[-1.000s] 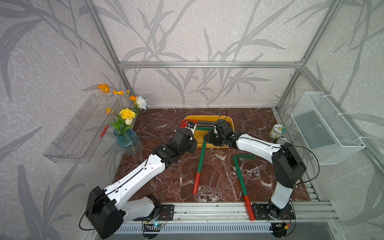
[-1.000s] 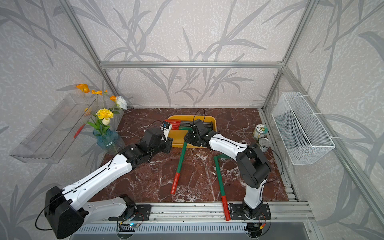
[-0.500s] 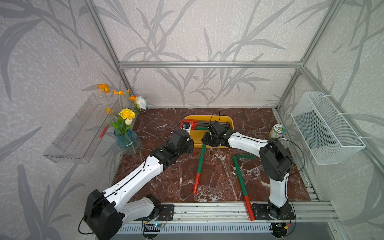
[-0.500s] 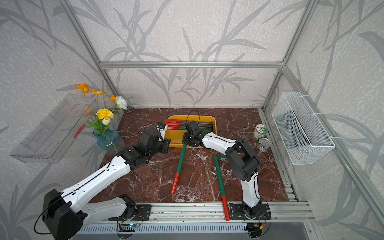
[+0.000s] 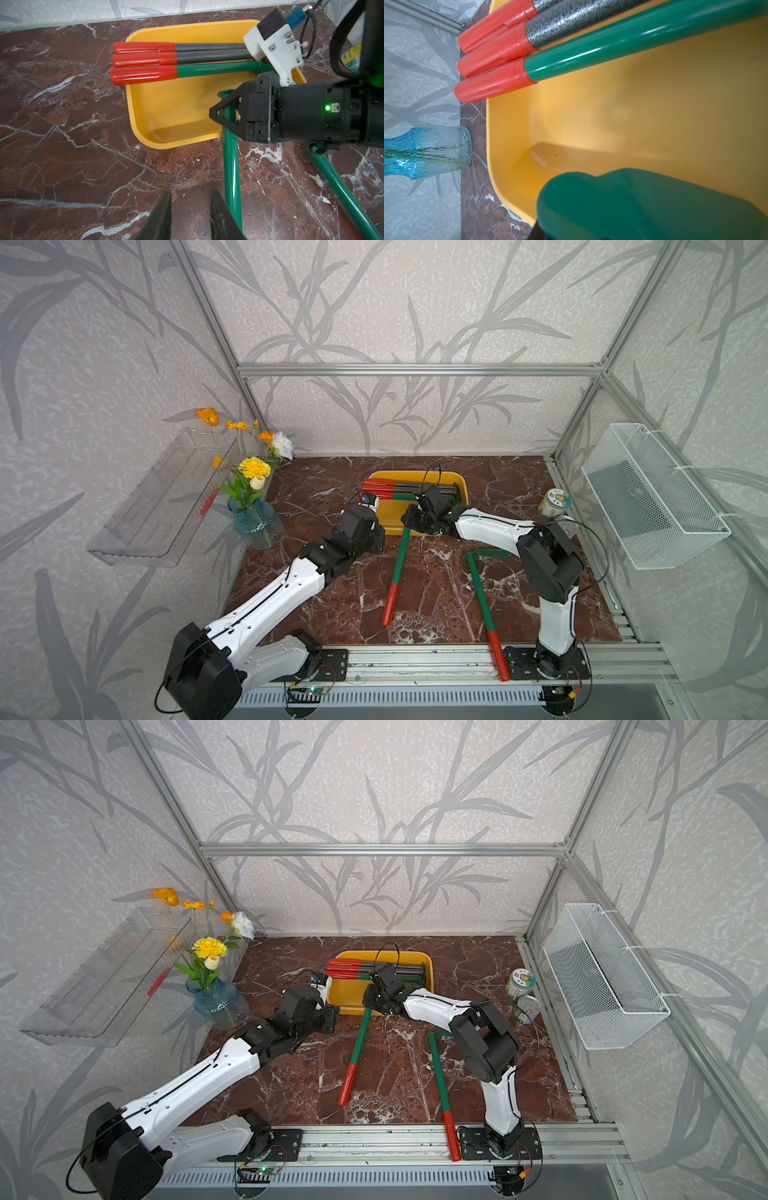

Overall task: Put the small hoe into the storage box
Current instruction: Pick up the hoe from the center of the board.

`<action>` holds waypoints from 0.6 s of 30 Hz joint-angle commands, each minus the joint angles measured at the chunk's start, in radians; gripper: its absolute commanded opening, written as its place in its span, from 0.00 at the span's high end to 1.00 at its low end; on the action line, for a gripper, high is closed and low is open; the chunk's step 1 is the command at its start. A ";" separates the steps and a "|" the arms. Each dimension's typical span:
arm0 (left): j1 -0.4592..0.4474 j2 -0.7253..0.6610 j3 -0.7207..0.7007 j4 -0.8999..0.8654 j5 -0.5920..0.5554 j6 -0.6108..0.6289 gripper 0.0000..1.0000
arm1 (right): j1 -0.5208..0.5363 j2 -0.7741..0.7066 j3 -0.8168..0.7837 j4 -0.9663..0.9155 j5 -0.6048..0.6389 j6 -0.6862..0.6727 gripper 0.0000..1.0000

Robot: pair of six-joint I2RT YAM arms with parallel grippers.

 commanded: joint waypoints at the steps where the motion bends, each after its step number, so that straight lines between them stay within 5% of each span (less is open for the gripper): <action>1: 0.004 -0.031 -0.014 0.013 0.026 -0.030 0.68 | -0.004 -0.111 -0.009 0.077 0.047 0.011 1.00; 11: 0.005 -0.089 -0.045 0.137 0.248 -0.238 0.65 | -0.041 -0.240 -0.054 0.288 0.067 0.026 1.00; 18: 0.004 -0.136 -0.109 0.309 0.399 -0.432 0.64 | -0.095 -0.291 -0.149 0.603 0.093 0.022 1.00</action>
